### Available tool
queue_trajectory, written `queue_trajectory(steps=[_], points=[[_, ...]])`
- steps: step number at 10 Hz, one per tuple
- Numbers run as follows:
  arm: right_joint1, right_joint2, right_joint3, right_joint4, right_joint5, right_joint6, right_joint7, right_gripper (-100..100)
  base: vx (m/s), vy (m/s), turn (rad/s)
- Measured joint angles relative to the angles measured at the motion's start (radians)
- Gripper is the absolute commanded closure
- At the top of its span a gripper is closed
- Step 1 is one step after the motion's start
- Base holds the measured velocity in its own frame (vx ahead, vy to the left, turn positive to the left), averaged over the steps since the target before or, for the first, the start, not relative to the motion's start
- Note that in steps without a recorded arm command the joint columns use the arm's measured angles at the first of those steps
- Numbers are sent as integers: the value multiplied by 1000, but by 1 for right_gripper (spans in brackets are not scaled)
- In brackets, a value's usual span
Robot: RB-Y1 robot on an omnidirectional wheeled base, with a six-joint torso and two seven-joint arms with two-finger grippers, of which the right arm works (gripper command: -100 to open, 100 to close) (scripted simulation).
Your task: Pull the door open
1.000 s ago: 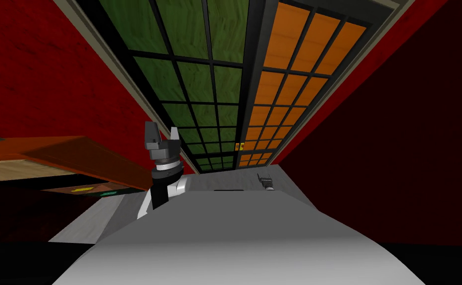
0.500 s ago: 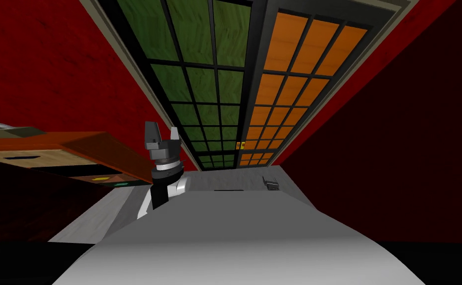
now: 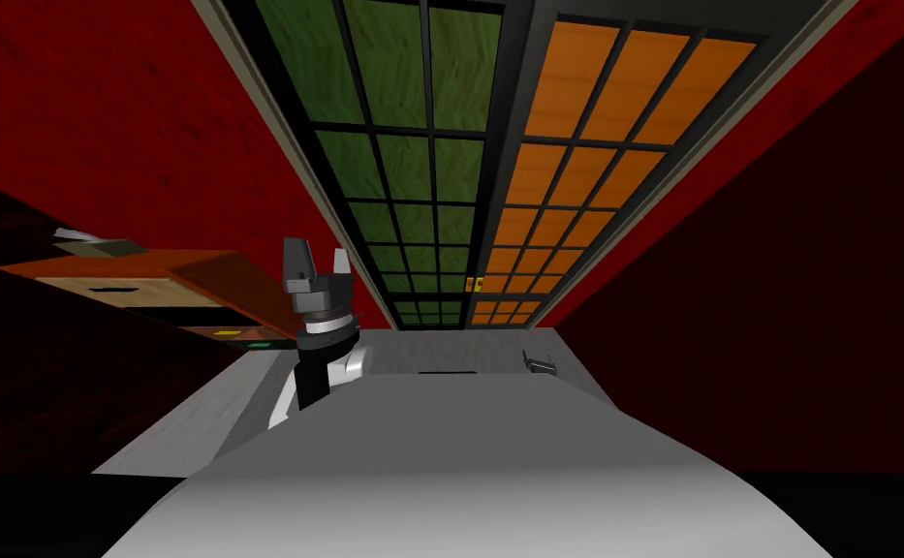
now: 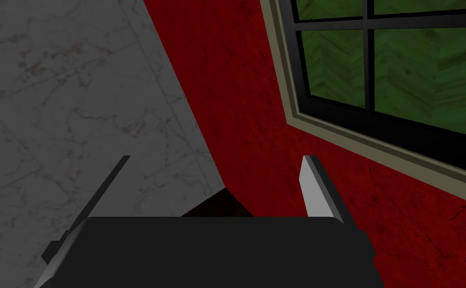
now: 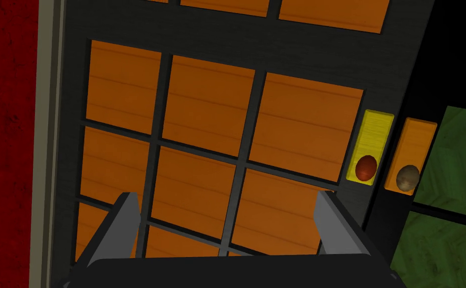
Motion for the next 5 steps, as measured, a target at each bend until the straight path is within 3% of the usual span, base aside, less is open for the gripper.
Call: queue_trajectory(steps=[3, 5], points=[[2, 11, -57, -3, 2, 4, -3, -100, 21, -33, 173], [-3, 26, -90, -13, 6, 9, -6, -100, 92, -44, 198]])
